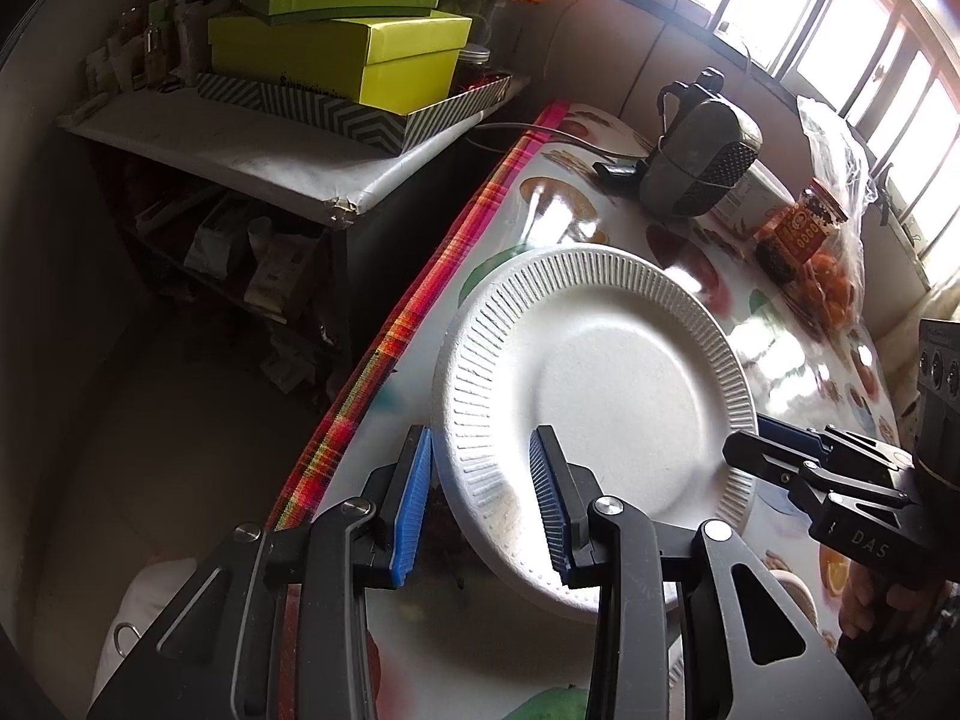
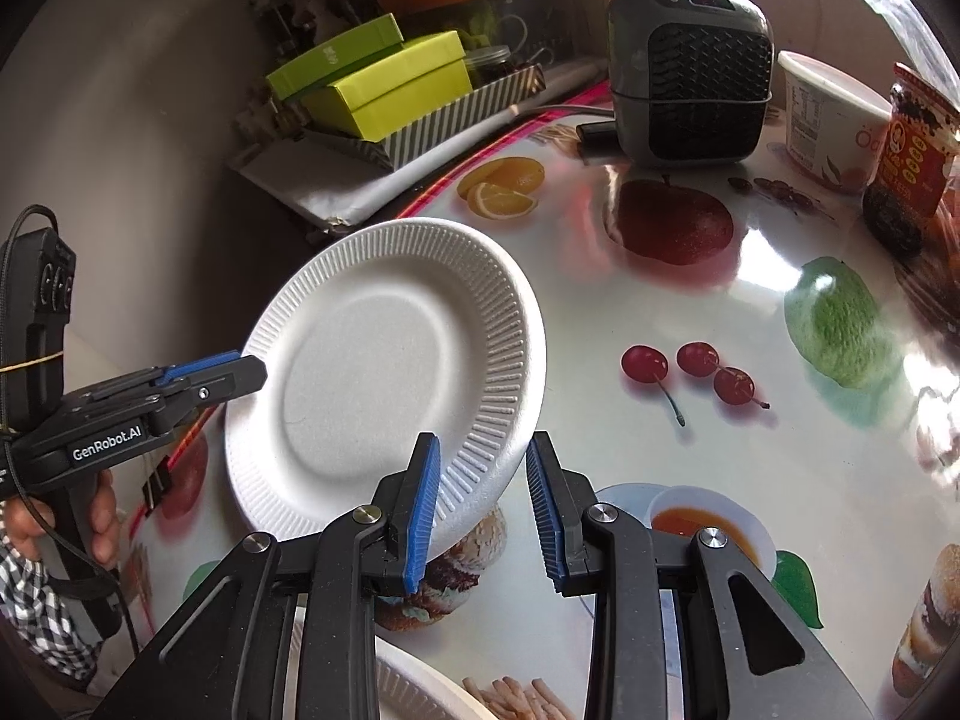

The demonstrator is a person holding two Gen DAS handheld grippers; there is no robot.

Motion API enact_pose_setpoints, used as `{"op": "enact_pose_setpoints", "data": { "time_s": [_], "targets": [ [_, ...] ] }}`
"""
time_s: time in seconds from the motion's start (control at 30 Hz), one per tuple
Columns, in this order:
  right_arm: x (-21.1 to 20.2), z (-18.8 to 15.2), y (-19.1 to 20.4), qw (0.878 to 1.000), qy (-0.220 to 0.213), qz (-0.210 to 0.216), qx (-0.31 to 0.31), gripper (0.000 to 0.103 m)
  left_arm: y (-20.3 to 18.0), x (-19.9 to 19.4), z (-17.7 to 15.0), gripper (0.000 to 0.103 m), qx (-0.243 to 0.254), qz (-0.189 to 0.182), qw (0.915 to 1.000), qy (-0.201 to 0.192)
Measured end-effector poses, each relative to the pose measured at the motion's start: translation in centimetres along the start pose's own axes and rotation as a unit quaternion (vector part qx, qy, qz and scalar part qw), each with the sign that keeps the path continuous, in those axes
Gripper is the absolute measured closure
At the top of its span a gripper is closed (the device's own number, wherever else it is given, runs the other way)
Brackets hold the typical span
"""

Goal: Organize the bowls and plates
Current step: 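Lift the held plates and carry them over the plate stacks with both tools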

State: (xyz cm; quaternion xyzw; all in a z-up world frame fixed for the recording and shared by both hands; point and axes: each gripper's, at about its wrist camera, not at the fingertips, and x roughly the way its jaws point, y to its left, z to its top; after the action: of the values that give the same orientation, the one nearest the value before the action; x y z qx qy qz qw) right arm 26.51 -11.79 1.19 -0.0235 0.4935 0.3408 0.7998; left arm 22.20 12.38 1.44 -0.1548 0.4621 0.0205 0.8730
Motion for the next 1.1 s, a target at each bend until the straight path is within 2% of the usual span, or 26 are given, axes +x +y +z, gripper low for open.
{"op": "enact_pose_setpoints", "data": {
  "time_s": [1.1],
  "targets": [
    [-6.8, -5.3, 1.9, 0.999, -0.032, -0.026, -0.003, 0.074, -3.1, -4.8, -3.8, 0.068, 0.039, -0.028, 0.9986, -0.022]
  ]
}}
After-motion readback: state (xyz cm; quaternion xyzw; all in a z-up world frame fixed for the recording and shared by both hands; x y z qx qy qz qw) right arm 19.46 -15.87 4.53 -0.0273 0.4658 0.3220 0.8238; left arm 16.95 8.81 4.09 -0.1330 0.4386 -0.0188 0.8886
